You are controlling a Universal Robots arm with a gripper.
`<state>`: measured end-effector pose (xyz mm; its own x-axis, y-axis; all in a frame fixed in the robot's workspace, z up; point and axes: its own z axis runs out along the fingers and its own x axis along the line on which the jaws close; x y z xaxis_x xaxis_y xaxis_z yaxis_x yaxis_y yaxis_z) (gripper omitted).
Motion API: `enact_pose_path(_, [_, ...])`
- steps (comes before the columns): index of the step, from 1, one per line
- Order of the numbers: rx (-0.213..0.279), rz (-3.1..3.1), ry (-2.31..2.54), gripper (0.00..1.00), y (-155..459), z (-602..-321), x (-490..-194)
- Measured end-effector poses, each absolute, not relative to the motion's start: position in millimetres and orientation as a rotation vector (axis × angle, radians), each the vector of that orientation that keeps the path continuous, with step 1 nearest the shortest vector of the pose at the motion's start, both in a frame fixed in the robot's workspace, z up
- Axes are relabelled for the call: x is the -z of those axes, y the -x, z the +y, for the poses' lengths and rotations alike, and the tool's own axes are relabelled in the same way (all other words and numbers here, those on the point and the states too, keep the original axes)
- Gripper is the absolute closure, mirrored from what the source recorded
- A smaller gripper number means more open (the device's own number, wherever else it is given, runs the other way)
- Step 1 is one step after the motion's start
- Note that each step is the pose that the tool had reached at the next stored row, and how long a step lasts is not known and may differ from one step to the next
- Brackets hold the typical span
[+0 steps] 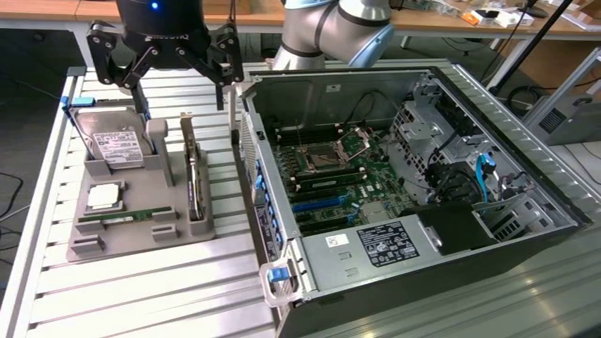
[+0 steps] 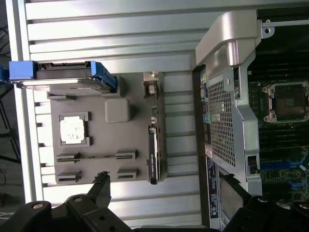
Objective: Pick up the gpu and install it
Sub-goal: 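Reach for the gpu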
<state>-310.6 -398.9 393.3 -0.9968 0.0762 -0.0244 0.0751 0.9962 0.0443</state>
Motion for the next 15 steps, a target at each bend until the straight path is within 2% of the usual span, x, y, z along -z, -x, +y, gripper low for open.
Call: enact_pose_path(15, [-0.068,3.113,-0.118,0.01,324.7,-398.9,-393.3])
